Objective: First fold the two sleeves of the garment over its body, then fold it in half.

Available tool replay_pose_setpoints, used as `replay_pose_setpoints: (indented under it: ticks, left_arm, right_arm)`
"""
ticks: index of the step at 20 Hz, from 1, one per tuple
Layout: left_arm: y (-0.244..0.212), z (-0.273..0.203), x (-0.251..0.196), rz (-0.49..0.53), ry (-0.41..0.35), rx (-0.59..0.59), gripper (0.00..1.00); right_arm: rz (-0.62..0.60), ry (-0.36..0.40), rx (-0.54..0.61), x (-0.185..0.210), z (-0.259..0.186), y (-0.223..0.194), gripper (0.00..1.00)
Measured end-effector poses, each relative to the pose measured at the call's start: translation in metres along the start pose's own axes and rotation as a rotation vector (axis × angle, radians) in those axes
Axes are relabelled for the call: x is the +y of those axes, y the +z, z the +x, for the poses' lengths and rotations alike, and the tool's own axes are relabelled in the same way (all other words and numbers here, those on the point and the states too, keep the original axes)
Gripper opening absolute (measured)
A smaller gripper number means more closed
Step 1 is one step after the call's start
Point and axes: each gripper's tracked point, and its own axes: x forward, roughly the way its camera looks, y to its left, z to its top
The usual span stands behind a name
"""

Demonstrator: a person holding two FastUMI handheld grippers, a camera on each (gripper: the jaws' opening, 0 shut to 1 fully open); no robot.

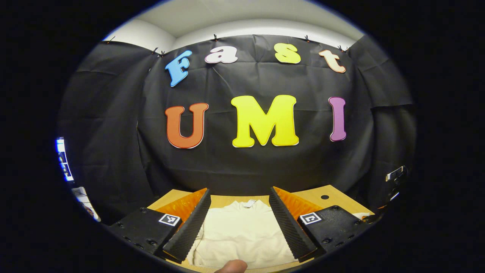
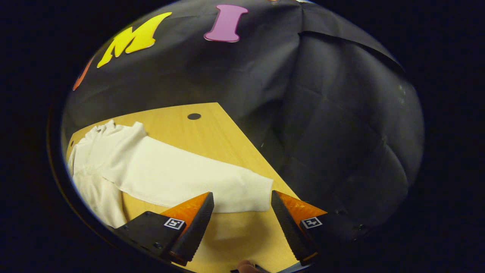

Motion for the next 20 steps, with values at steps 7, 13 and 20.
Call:
replay_pose_setpoints:
  ticks: [7, 13, 20]
  left_arm:
    - [-0.009, -0.021, -0.025, -0.001, 0.046, 0.042, 0.98]
    - [-0.019, -0.008, -0.012, 0.040, 0.020, 0.083, 0.98]
    - [-0.038, -0.002, 0.006, 0.039, -0.030, 0.153, 0.99]
  right_arm:
    - [0.052, 0.037, 0.252, -0.029, 0.048, -0.027, 0.95]
    - [0.179, 0.143, 0.430, -0.022, 0.044, -0.037, 0.68]
    - [0.187, 0.158, 0.474, -0.010, 0.047, -0.032, 0.23]
